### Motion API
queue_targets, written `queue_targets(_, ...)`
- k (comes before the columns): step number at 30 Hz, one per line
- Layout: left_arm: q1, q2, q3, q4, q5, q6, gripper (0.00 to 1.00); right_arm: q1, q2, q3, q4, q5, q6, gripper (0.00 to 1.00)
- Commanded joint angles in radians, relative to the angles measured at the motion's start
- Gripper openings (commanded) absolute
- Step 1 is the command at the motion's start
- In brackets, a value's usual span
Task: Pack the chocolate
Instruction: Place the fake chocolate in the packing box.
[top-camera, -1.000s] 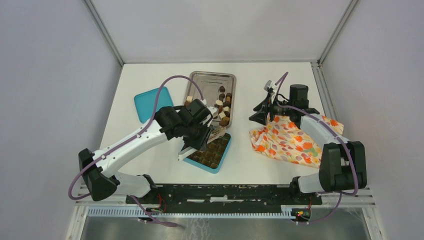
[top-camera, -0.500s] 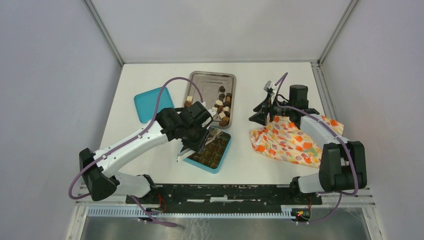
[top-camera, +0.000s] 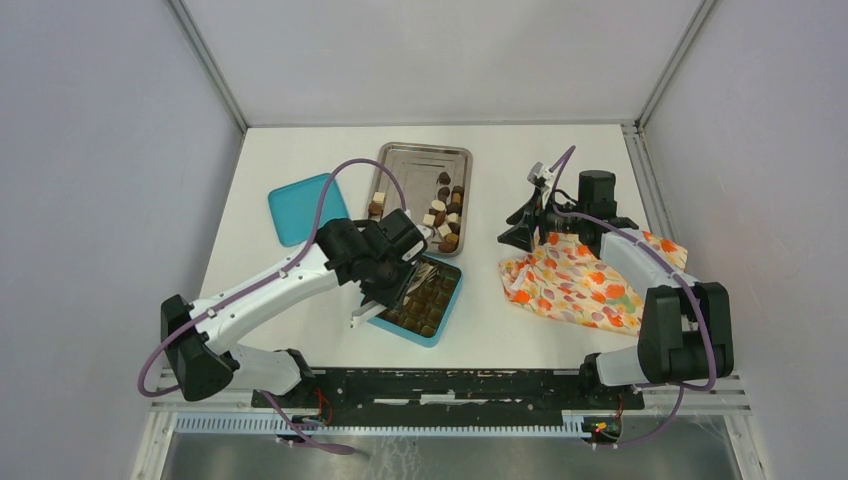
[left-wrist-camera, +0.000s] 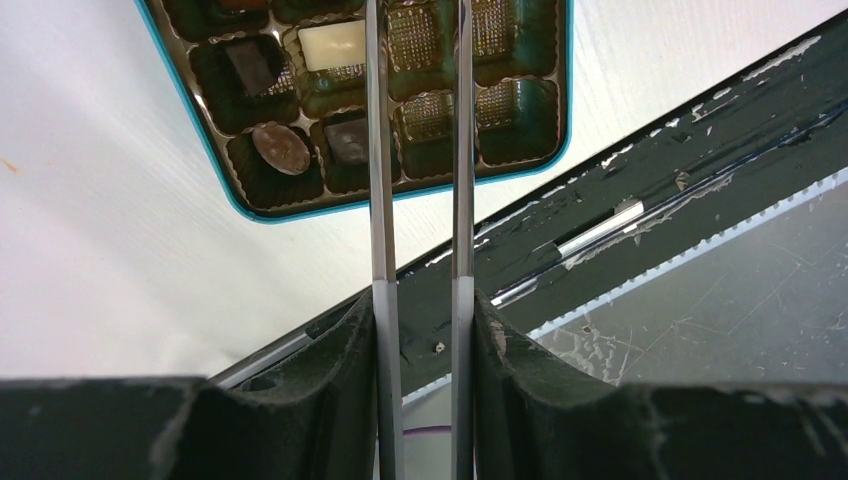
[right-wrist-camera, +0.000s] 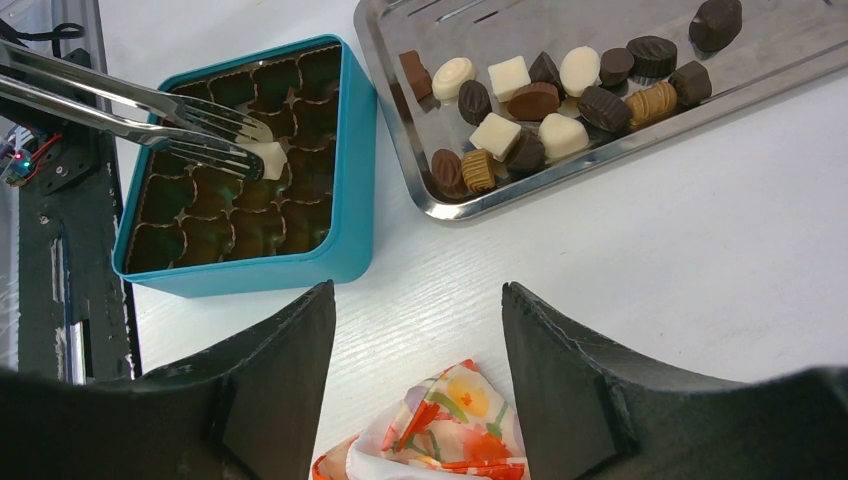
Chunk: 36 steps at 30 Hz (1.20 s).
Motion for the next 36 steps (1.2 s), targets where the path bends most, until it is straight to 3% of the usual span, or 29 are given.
queue_targets(1, -0.007, 0.000, 0.001, 0.007, -0.017, 0.001, 0.04, 0.005, -0.020, -0.007, 0.030, -0.006, -0.014, 0.68)
queue_targets(11, -0.010, 0.016, -0.019, -0.006, -0.018, 0.002, 0.11, 0.006, -0.017, -0.006, 0.031, -0.007, -0.014, 0.67)
queue_targets(25, -0.014, 0.028, -0.019, -0.025, -0.030, -0.007, 0.31, 0.006, -0.015, -0.006, 0.030, -0.006, -0.016, 0.67)
queue_targets(36, -0.014, 0.020, -0.003, -0.025, -0.019, -0.006, 0.39, 0.005, -0.014, -0.004, 0.031, -0.007, -0.014, 0.68)
